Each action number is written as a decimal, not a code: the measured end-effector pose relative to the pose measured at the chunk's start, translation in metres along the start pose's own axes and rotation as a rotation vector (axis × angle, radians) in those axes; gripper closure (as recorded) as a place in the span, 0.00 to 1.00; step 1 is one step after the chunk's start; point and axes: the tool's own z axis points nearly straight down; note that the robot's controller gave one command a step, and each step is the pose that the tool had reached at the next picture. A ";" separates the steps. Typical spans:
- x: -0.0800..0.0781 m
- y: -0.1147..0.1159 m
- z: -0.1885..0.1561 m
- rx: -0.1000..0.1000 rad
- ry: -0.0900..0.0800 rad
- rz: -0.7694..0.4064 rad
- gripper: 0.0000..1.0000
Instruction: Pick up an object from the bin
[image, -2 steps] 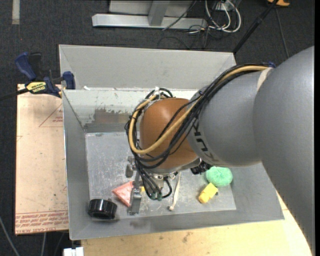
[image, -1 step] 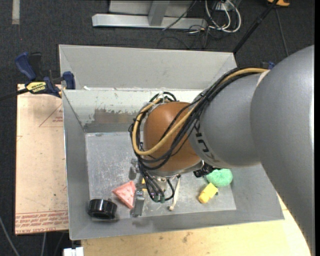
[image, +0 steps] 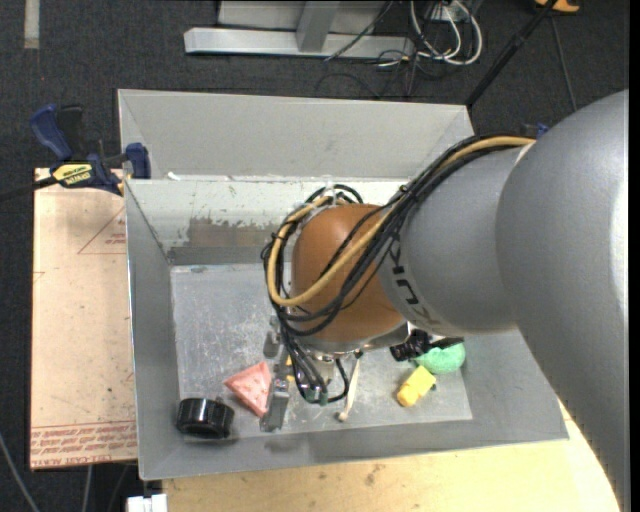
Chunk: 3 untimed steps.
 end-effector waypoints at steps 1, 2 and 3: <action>0.000 0.000 0.062 -0.002 -0.005 0.039 0.00; -0.009 -0.002 0.056 -0.005 -0.006 0.137 1.00; -0.010 -0.002 0.056 -0.005 -0.006 0.137 1.00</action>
Offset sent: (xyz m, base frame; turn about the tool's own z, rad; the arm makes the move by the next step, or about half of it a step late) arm 0.0065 -0.0055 -0.0599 0.1379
